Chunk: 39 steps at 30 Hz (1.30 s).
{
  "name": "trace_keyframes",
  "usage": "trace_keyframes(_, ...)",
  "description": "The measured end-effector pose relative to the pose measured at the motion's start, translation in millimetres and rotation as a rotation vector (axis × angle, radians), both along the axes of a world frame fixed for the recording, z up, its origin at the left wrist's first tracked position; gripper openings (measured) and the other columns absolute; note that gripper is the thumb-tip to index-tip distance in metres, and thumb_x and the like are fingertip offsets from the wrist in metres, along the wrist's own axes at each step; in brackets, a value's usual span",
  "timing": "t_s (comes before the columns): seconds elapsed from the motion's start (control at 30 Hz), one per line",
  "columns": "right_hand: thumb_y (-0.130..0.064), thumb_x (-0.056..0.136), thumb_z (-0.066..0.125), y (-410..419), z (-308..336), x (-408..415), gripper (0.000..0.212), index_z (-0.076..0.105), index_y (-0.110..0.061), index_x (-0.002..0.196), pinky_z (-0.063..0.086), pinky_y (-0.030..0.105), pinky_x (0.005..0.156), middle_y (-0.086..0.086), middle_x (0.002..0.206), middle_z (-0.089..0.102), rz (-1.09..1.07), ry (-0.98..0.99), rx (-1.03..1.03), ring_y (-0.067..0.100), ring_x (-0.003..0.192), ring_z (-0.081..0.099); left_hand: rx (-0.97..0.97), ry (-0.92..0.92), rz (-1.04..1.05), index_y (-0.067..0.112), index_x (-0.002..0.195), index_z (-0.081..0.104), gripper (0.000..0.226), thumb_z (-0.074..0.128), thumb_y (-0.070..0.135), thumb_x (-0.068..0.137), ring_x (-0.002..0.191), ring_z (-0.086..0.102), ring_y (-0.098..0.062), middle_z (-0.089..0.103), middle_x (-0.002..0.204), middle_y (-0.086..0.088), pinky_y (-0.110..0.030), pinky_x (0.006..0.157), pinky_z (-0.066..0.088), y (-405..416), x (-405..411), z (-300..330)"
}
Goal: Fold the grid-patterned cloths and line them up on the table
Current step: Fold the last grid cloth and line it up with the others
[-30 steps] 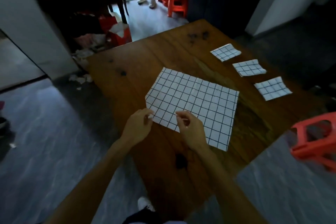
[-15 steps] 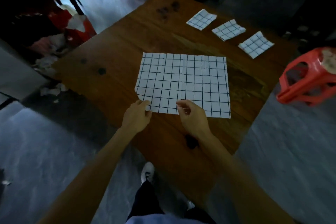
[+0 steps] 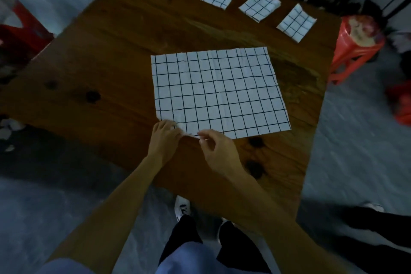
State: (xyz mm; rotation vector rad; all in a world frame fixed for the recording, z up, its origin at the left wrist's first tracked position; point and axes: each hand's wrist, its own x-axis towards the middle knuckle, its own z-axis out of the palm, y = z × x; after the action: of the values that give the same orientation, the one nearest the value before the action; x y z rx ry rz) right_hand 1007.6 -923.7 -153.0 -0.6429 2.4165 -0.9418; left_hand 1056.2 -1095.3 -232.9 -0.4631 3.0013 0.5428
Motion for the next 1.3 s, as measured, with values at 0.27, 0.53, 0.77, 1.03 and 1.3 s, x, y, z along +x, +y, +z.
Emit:
trace_keyframes(0.27, -0.029, 0.087, 0.066, -21, 20, -29, 0.064, 0.036, -0.02, 0.143, 0.022, 0.04, 0.116, 0.0, 0.131, 0.056, 0.123, 0.312, 0.153, 0.016, 0.124, 0.048, 0.152, 0.158, -0.086, -0.002, 0.127, 0.05, 0.045, 0.064, 0.007, 0.085, 0.121, 0.047, -0.037, 0.053, 0.127, -0.022, -0.04, 0.107, 0.03, 33, -28, 85)
trace_keyframes(0.53, 0.001, 0.087, 0.055, 15, 104, -83, 0.045, 0.057, -0.019, 0.128, 0.044, 0.01, 0.068, -0.004, 0.103, 0.062, -0.057, 0.292, -0.098, 0.01, 0.09, 0.058, 0.077, 0.286, -0.017, 0.012, 0.128, 0.054, 0.055, 0.066, -0.002, 0.076, 0.114, 0.053, -0.025, 0.062, 0.12, -0.007, -0.038, 0.106, 0.03, 16, -39, 151)
trace_keyframes(0.77, -0.03, 0.082, 0.073, 46, 157, -87, 0.074, 0.035, -0.023, 0.144, 0.046, 0.034, 0.095, 0.003, 0.136, 0.046, 0.012, 0.663, -0.045, 0.017, 0.118, 0.048, 0.026, 0.453, -0.126, 0.011, 0.108, 0.067, 0.032, 0.065, 0.0, 0.078, 0.09, 0.059, -0.02, 0.066, 0.099, -0.003, -0.026, 0.08, 0.038, 48, -79, 236)
trace_keyframes(1.03, -0.008, 0.087, 0.062, 73, 203, -103, 0.024, 0.066, -0.015, 0.11, 0.048, 0.034, 0.086, 0.002, 0.105, 0.069, -0.179, 0.983, -0.26, 0.016, 0.099, 0.061, -0.117, 0.595, -0.242, 0.015, 0.095, 0.068, 0.01, 0.064, 0.017, 0.086, 0.072, 0.05, -0.008, 0.064, 0.081, 0.002, -0.036, 0.085, 0.044, 57, -88, 297)
trace_keyframes(1.3, -0.011, 0.092, 0.061, 126, 228, -133, 0.016, 0.07, -0.007, 0.105, 0.048, 0.022, 0.078, 0.007, 0.103, 0.071, -0.39, 0.873, -0.452, 0.019, 0.091, 0.065, -0.042, 0.559, -0.096, 0.021, 0.096, 0.068, 0.009, 0.061, 0.023, 0.09, 0.076, 0.059, -0.009, 0.066, 0.087, 0.005, -0.019, 0.063, 0.039, 39, -76, 320)
